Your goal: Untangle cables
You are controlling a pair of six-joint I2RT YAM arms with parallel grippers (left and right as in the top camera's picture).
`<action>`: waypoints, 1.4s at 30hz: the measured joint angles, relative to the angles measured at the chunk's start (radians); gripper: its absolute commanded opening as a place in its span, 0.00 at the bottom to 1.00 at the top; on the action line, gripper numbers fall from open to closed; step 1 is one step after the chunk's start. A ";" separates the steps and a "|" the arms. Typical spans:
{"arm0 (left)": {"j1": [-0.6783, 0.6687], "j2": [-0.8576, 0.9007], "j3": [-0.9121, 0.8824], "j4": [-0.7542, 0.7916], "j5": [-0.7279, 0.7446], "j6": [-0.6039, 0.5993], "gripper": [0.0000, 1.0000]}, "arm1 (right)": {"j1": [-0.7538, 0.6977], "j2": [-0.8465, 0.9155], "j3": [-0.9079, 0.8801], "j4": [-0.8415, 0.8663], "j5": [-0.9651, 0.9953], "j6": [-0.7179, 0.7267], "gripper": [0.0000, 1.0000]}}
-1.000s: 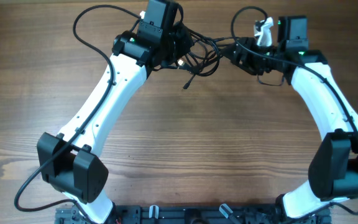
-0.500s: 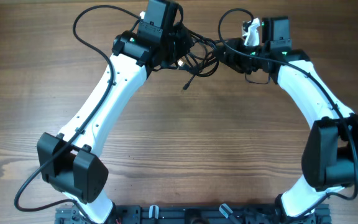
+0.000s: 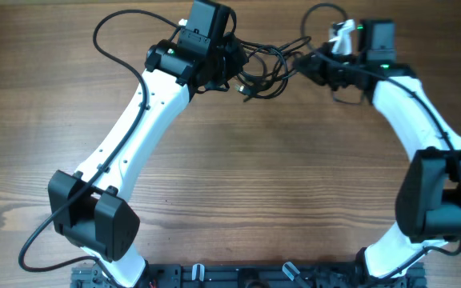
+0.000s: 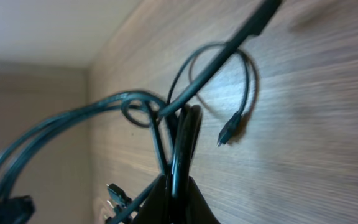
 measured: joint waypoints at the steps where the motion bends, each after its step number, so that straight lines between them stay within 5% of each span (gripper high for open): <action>1: 0.000 0.000 0.000 0.000 0.000 0.000 0.04 | -0.040 -0.001 0.000 0.000 -0.035 -0.010 0.04; 15: -0.009 0.001 0.000 -0.043 0.011 0.000 0.04 | -0.420 -0.010 0.000 -0.003 -0.344 -0.033 0.07; 17: -0.010 0.001 0.000 -0.045 0.017 0.000 0.04 | -0.430 -0.013 0.000 -0.005 -0.358 -0.032 0.22; 19: -0.005 0.001 0.000 -0.066 0.003 0.003 0.04 | -0.448 -0.016 0.000 0.000 -0.322 -0.032 0.60; 21: 0.014 0.001 0.000 -0.072 -0.018 0.005 0.04 | -0.481 -0.016 0.000 -0.001 -0.293 -0.031 0.74; 32: 0.028 0.001 0.000 -0.059 -0.041 0.012 0.04 | -0.275 -0.016 0.000 -0.118 -0.217 -0.077 0.76; 42: 0.028 0.001 0.000 0.053 0.114 0.012 0.04 | 0.006 -0.016 0.000 -0.135 -0.055 -0.087 0.76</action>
